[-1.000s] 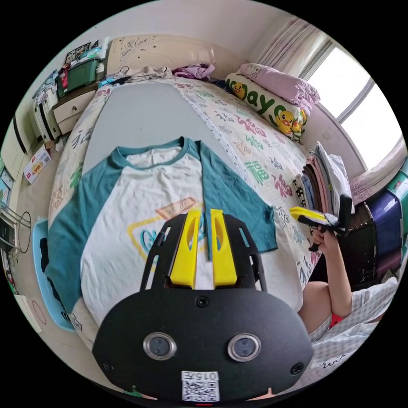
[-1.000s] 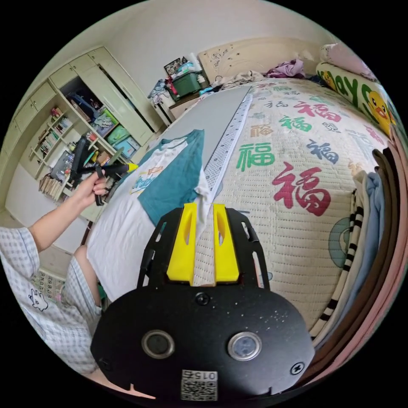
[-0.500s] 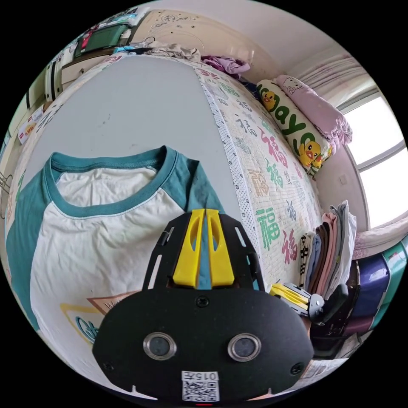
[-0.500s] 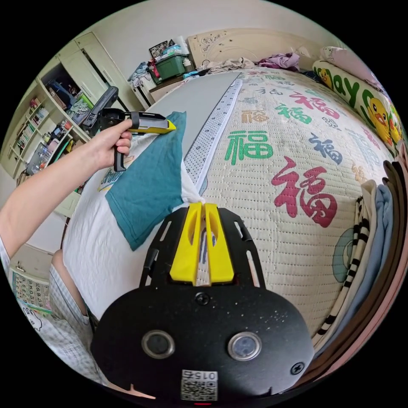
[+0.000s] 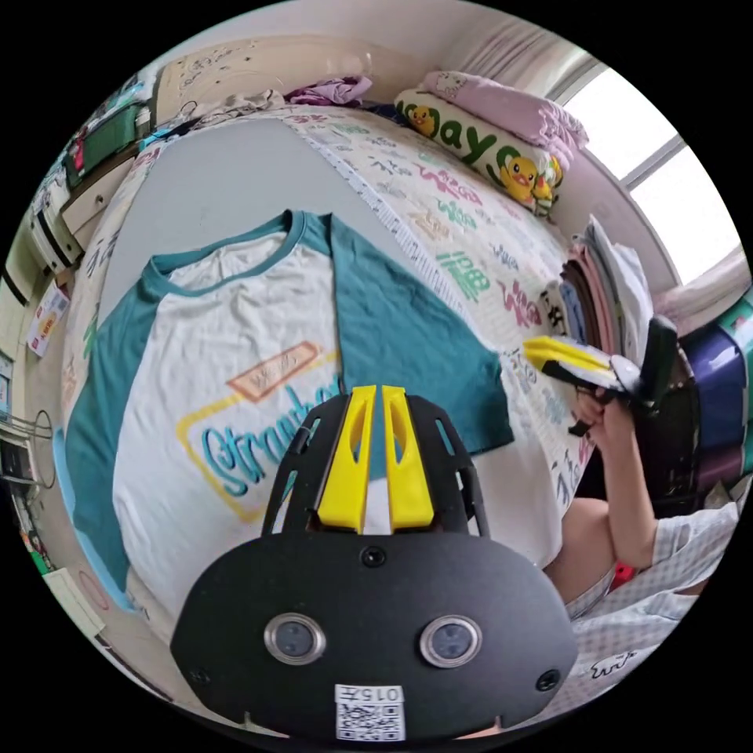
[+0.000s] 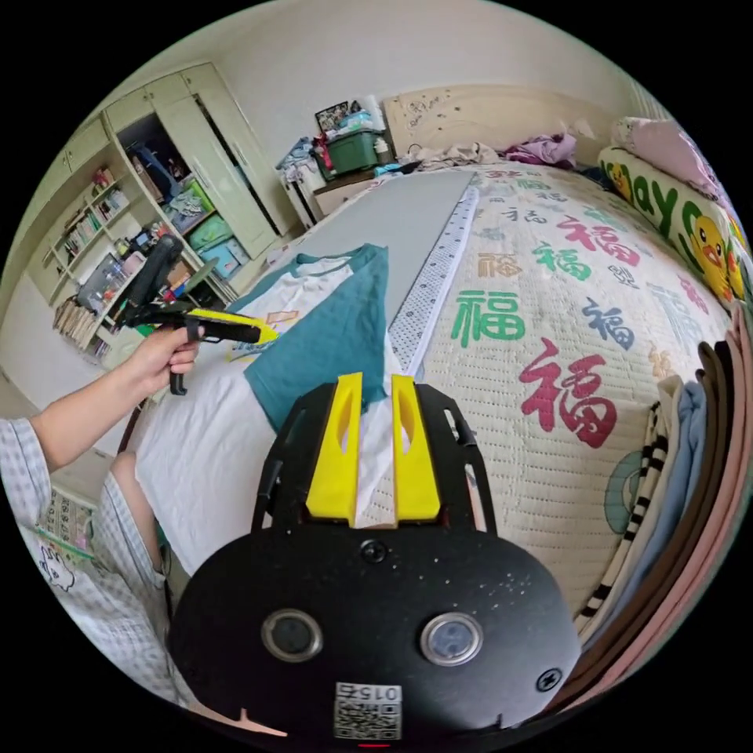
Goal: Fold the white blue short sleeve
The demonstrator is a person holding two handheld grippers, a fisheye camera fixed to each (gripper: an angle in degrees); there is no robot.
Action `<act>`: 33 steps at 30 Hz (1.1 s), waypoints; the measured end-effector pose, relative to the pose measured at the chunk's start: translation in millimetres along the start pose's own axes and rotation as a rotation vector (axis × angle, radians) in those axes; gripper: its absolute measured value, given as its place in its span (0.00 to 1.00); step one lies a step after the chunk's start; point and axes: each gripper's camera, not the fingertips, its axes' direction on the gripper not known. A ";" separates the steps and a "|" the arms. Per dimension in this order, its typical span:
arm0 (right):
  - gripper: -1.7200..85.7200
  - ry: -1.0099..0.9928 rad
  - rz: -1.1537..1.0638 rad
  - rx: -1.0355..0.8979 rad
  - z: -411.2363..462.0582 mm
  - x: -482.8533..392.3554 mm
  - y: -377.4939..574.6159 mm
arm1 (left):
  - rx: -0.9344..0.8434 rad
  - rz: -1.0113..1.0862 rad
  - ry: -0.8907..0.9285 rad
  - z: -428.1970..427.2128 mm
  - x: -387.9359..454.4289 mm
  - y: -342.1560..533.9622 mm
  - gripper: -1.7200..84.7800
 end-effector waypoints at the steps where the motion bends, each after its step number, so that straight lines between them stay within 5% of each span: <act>1: 0.09 0.068 0.027 -0.007 -9.0 4.6 -2.7 | -0.025 0.005 -0.011 -2.9 0.5 9.7 0.02; 3: 0.07 0.106 0.058 -0.019 -23.0 16.0 -4.9 | -0.073 0.017 -0.011 -5.3 0.6 17.3 0.02; 8: 0.02 -0.444 -0.183 -0.146 -37.3 19.9 -15.9 | -0.034 -0.006 -0.015 -34.6 -8.7 21.8 0.02; 14: 0.01 -0.336 -0.177 -0.291 -56.4 23.7 -40.3 | -0.001 -0.115 0.061 -78.2 -40.3 26.2 0.02; 19: 0.01 -0.258 -0.059 -0.222 -132.7 35.9 -61.5 | 0.187 -0.193 0.130 -179.8 -95.4 89.7 0.02; 23: 0.01 -0.272 -0.018 -0.069 -196.5 15.0 -98.3 | 0.388 -0.482 0.078 -270.3 -194.5 199.6 0.03; 29: 0.01 -0.301 -0.160 -0.100 -237.5 -94.1 -202.7 | 0.641 -0.989 0.219 -303.2 -311.0 327.6 0.09; 33: 0.01 -0.315 -0.273 -0.204 -234.6 -192.0 -297.7 | 0.720 -1.030 0.326 -303.9 -342.9 334.6 0.12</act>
